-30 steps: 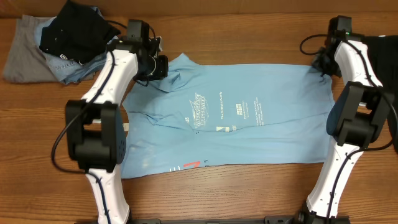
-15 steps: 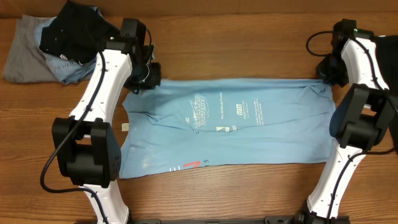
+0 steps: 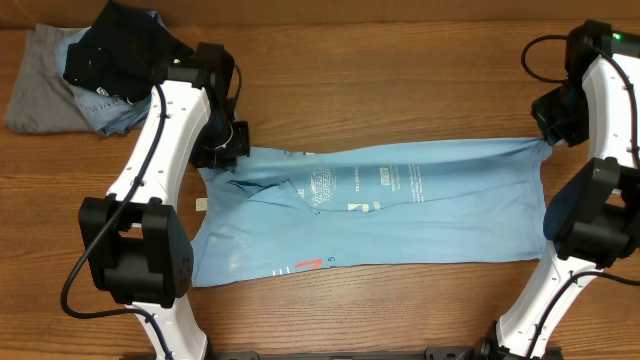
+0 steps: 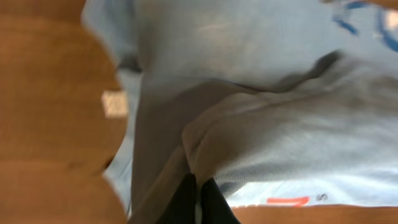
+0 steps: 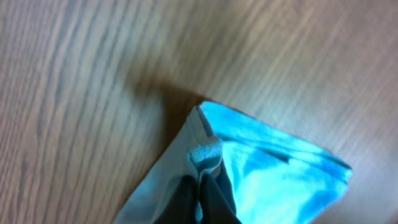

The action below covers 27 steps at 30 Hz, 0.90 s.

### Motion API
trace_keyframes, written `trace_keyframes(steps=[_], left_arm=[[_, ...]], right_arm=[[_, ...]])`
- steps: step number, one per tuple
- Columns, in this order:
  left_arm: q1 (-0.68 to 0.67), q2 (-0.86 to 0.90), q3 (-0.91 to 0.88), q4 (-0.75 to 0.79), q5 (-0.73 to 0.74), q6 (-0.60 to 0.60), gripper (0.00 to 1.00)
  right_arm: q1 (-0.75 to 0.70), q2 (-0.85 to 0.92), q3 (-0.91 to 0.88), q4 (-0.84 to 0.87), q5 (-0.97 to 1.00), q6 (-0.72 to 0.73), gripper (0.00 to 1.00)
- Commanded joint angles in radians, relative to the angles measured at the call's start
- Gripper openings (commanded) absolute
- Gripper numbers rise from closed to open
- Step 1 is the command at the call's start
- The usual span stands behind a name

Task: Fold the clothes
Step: 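Grasp the top corners with both grippers and fold them down toward the hem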

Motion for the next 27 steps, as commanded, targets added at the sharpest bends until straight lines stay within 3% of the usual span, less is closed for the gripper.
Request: trace_keyframes(steps=[1,8,15,27], left_arm=[[-0.002,-0.035,0.019,-0.053,-0.108,-0.074,0.04],[-0.002,-0.035,-0.007,-0.098,-0.123,-0.074,0.04],[-0.002,-0.035,-0.080,-0.093,-0.122,-0.074,0.04],[-0.002,-0.035,-0.180,-0.028,-0.121,-0.081,0.04]], right_arm=[[-0.005,-0.046,0.026,-0.045,-0.006,0.052,0.04],[-0.006,-0.064,0.023,-0.154,-0.010,0.078,0.04],[-0.007,-0.117,-0.006,-0.158,-0.015,-0.008,0.04],[-0.029,-0.356,-0.364,-0.032,-0.007,-0.002,0.04]])
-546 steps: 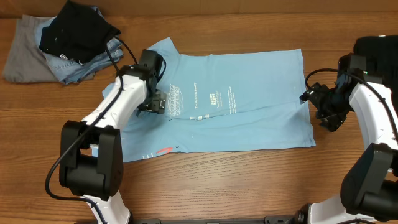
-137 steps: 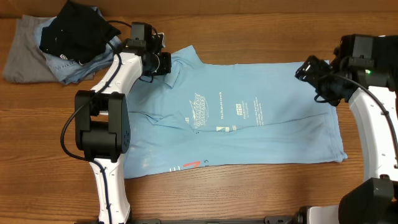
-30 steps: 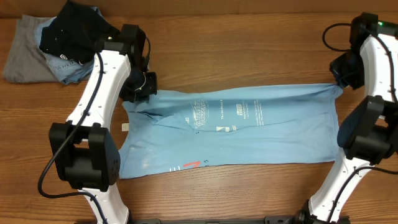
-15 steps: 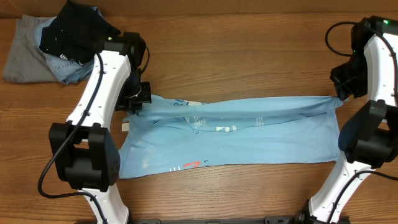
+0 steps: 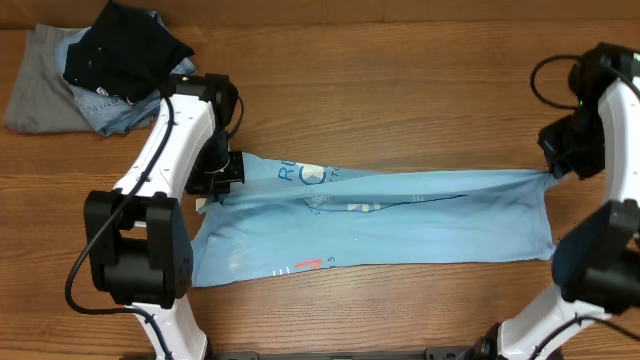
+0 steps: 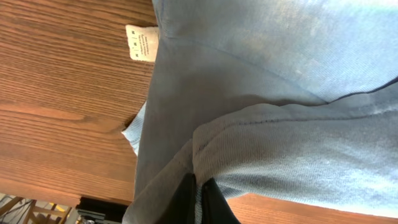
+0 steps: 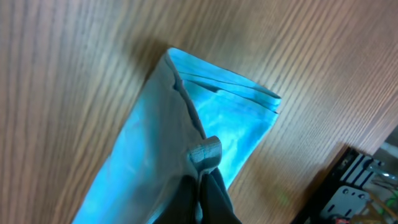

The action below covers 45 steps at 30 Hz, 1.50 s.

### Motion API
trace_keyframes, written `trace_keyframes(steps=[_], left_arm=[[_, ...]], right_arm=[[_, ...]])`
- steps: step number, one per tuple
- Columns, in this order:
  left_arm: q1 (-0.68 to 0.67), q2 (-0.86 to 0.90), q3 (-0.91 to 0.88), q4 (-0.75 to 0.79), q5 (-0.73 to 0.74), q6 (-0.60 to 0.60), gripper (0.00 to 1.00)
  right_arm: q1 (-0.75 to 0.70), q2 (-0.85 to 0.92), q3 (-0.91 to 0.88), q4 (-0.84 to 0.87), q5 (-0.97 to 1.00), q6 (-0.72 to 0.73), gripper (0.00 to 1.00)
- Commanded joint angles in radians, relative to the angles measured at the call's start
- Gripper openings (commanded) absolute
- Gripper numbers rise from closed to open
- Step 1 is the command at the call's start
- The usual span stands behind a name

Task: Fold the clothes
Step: 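Grasp the top corners with both grippers and fold them down toward the hem, then lay the folded top edge down and release both grippers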

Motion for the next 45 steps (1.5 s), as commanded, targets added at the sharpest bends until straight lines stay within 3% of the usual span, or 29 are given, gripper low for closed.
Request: trace_keyframes(steps=[1,8,14,16,22,23,24,29,31,34,35,37,45], left_arm=[[-0.002,-0.031,-0.024,0.018,-0.022,-0.014,0.04],[-0.002,-0.030,-0.127,0.072,0.008,-0.014,0.04],[-0.002,-0.030,-0.255,0.129,0.034,-0.014,0.04],[-0.002,-0.030,-0.285,0.145,0.052,-0.014,0.05],[-0.002,-0.030,-0.308,0.138,0.059,-0.014,0.06],[-0.002,-0.030,-0.308,0.137,0.059,-0.014,0.08],[-0.002,-0.030,-0.308,0.137,0.058,-0.014,0.11],[-0.001,-0.030,-0.266,0.099,0.059,-0.014,0.14],[-0.001,-0.030,-0.225,0.055,0.056,-0.014,0.20],[-0.001,-0.030,-0.126,-0.042,0.050,-0.014,0.42],[-0.001,-0.031,-0.101,-0.063,0.050,-0.015,0.58],[-0.001,-0.031,-0.056,-0.095,0.048,-0.015,1.00],[-0.010,-0.030,-0.032,0.039,0.129,0.024,1.00]], right_arm=[[-0.012,-0.079,-0.108,0.061,0.017,-0.004,0.04],[-0.028,-0.079,-0.316,0.217,0.005,0.010,0.04],[-0.062,-0.079,-0.383,0.262,-0.009,0.012,0.04],[-0.062,-0.079,-0.383,0.262,-0.010,0.012,0.11],[-0.061,-0.079,-0.383,0.249,-0.022,-0.034,0.54],[-0.061,-0.079,-0.383,0.246,-0.026,-0.034,0.80],[-0.061,-0.079,-0.383,0.243,-0.029,-0.034,0.99],[-0.062,-0.079,-0.380,0.252,-0.076,-0.088,1.00],[-0.062,-0.079,-0.380,0.268,-0.116,-0.134,1.00],[-0.062,-0.079,-0.380,0.287,-0.157,-0.171,1.00],[-0.061,-0.079,-0.380,0.291,-0.157,-0.171,1.00],[-0.061,-0.079,-0.380,0.301,-0.157,-0.172,1.00],[-0.061,-0.078,-0.381,0.366,-0.157,-0.171,1.00]])
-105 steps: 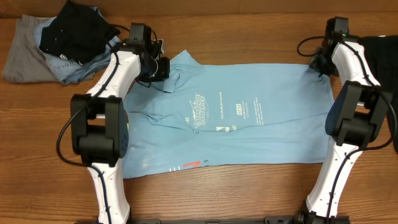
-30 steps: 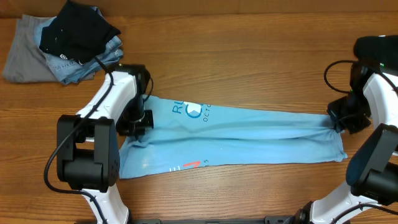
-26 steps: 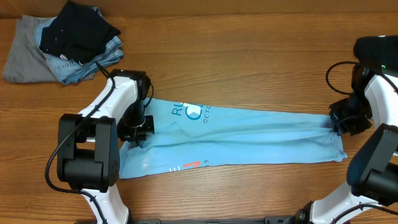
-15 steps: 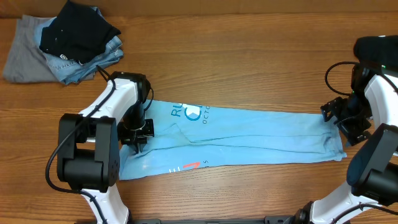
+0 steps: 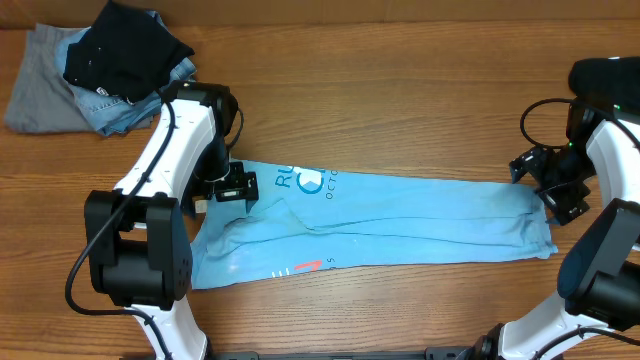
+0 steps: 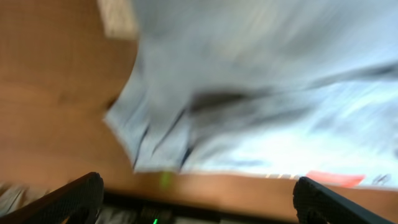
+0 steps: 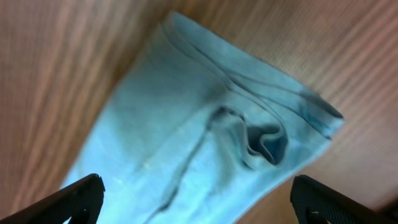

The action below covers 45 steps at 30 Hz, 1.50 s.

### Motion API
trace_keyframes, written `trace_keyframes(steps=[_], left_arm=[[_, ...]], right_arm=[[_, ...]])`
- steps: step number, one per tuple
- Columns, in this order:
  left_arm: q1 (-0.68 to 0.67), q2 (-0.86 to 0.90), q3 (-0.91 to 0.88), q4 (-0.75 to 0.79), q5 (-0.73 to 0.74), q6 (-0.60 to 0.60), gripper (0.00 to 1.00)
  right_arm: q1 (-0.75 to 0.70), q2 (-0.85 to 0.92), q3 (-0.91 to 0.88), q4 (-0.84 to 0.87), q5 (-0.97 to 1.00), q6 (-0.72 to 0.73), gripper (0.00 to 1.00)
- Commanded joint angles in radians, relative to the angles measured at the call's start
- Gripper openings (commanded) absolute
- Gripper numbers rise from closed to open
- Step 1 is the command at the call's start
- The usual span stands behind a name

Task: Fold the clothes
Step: 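Lay the folded top edge down and release both grippers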

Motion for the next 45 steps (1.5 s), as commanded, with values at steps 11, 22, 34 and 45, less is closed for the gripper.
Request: trace_keyframes(steps=[11,22,34,45], left_arm=[[-0.040,-0.020,-0.166,0.253,0.158,0.056,0.04],[0.002,-0.020,-0.396,0.359,0.156,0.037,0.04],[0.130,-0.021,-0.455,0.331,0.113,0.026,0.04],[0.380,-0.021,-0.447,0.357,0.113,-0.008,0.04]], right_arm=[[0.014,-0.018,0.000,-0.063,-0.087,-0.007,0.08],[0.084,-0.018,-0.069,0.004,-0.088,0.001,0.10],[0.089,-0.018,-0.336,0.220,-0.132,0.019,0.11],[0.163,-0.018,-0.360,0.254,-0.256,-0.043,0.08]])
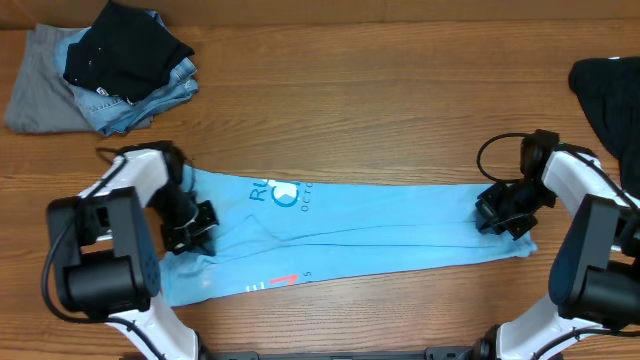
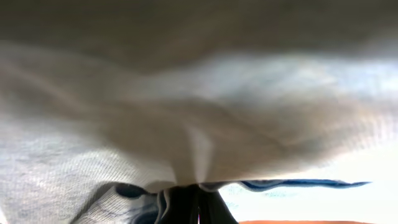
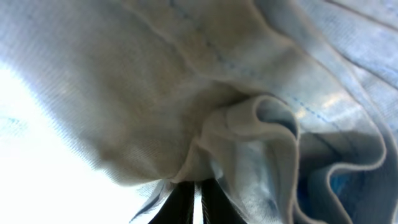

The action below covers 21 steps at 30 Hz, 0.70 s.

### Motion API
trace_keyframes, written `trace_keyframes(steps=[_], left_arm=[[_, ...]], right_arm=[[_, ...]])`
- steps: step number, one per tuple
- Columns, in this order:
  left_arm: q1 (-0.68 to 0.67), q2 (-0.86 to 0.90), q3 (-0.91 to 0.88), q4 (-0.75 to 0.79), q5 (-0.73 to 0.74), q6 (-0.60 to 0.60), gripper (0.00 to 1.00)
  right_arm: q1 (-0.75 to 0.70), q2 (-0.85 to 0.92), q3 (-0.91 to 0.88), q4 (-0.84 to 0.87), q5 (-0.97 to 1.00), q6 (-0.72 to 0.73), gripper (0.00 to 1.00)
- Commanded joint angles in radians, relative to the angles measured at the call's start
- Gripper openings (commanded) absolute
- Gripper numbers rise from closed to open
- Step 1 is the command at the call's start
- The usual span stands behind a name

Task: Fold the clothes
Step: 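Lay the folded top edge down and release both grippers, then grasp the right end of the folded strip with the right gripper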

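Observation:
A light blue shirt (image 1: 350,225) with blue print lies as a long band across the wooden table (image 1: 400,80), doubled lengthwise. My left gripper (image 1: 188,226) sits on its left end, shut on a bunch of the cloth. In the left wrist view the gripper (image 2: 194,202) pinches the fabric (image 2: 199,93), which fills the frame. My right gripper (image 1: 497,215) is on the shirt's right end. The right wrist view shows the gripper (image 3: 198,202) shut on a puckered fold of the shirt (image 3: 155,93).
A pile of clothes (image 1: 100,65), black on denim on grey, lies at the far left corner. A dark garment (image 1: 610,90) lies at the far right edge. Both arms reach in from the table's near side.
Both grippers were open beside the shirt's ends; now each is shut on cloth at its end. The shirt lies a little further left and nearer the front edge.
Both grippers first held the shirt's far corners, one at each end. Then they held them nearer, over the shirt's middle. Then both stood open, with the far half laid over the near half. Now each has gripped the doubled band at its end.

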Motion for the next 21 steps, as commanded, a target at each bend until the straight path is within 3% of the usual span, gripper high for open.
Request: trace_keyframes(steps=[1,8,11,16,17,18,19,21], left_arm=[[0.089,0.008,-0.005,0.034,-0.077,-0.040,0.04],[0.151,0.007,0.081,-0.013,-0.050,-0.040,0.04],[0.153,0.006,0.195,-0.107,-0.038,-0.040,0.04],[0.141,-0.024,0.365,-0.231,-0.038,-0.040,0.04],[0.136,-0.036,0.396,-0.246,-0.035,-0.040,0.04],[0.131,-0.046,0.418,-0.256,-0.028,-0.040,0.04],[0.125,-0.058,0.437,-0.265,-0.014,-0.040,0.04],[0.107,-0.092,0.470,-0.281,0.037,-0.039,0.04]], right_arm=[[0.065,0.001,-0.020,0.034,-0.053,-0.021,0.08],[0.204,0.000,0.006,0.039,0.012,-0.023,0.09],[0.220,0.000,0.090,-0.042,0.086,-0.023,0.04],[0.190,-0.011,0.290,-0.209,0.260,-0.022,0.09],[0.177,-0.011,0.330,-0.235,0.257,-0.022,0.16],[0.164,-0.011,0.360,-0.251,0.255,-0.021,0.54],[0.151,-0.011,0.384,-0.259,0.256,-0.022,1.00],[0.114,-0.011,0.409,-0.255,0.265,-0.022,1.00]])
